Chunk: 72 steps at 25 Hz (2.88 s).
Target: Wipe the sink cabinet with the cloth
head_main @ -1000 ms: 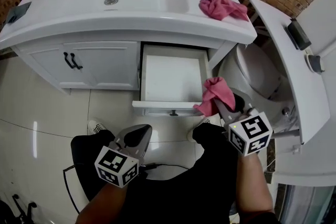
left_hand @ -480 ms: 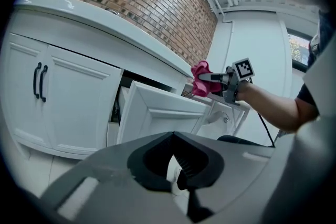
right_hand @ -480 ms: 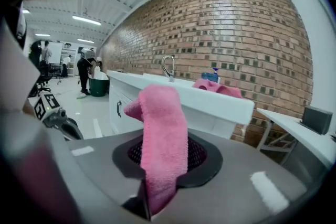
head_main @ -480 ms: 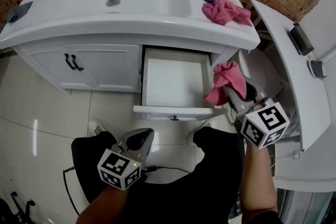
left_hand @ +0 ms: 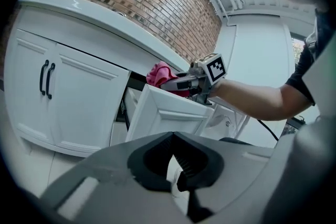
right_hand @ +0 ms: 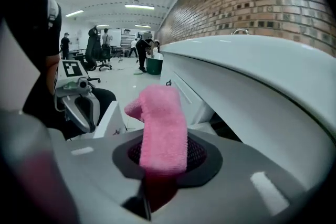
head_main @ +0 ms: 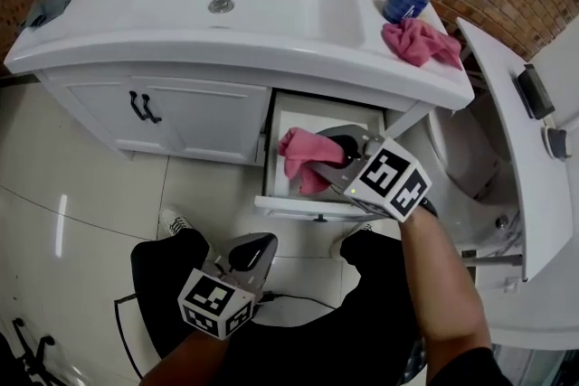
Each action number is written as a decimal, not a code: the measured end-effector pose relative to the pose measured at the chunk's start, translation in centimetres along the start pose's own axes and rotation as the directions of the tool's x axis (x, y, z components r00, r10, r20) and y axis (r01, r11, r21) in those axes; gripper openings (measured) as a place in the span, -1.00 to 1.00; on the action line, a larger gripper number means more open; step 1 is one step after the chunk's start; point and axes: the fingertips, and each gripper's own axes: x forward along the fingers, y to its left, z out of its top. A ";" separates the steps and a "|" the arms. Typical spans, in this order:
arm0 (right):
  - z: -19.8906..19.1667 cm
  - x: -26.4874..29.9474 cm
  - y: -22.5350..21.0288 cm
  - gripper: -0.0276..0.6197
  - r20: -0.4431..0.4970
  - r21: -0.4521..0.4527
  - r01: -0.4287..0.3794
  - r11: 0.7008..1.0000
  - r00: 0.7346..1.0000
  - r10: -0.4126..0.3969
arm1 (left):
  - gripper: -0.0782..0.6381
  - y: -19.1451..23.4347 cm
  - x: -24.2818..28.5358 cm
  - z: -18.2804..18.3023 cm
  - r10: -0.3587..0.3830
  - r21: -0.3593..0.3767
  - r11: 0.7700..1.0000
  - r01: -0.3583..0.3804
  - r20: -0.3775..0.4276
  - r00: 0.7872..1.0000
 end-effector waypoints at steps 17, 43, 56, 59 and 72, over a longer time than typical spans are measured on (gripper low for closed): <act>-5.9 1.1 -0.1 -0.62 -0.042 -0.026 -0.150 0.988 0.988 0.149 | -0.77 0.3 1.0 -0.2 -0.015 -0.028 1.000 0.014 -0.018 1.000; -10.9 -6.1 -3.7 -0.62 -0.156 -0.025 -0.004 1.000 0.988 0.000 | -0.77 0.1 1.7 -0.6 -0.020 -0.032 0.999 0.019 -0.026 0.999; -2.3 2.6 -9.4 -0.62 0.105 0.325 0.234 0.916 0.954 -0.281 | -0.77 1.3 1.9 -0.8 0.014 -0.055 0.998 -0.016 -0.039 0.999; -2.7 3.9 -9.3 -0.62 0.101 0.367 0.200 0.909 0.962 -0.252 | -0.77 1.4 1.7 -0.5 0.014 -0.064 0.998 -0.016 -0.029 0.999; -8.0 2.1 -11.6 -0.62 -0.088 0.423 0.336 0.841 0.939 -0.331 | -0.77 0.6 2.3 -0.4 -0.012 -0.061 0.998 0.010 -0.033 0.999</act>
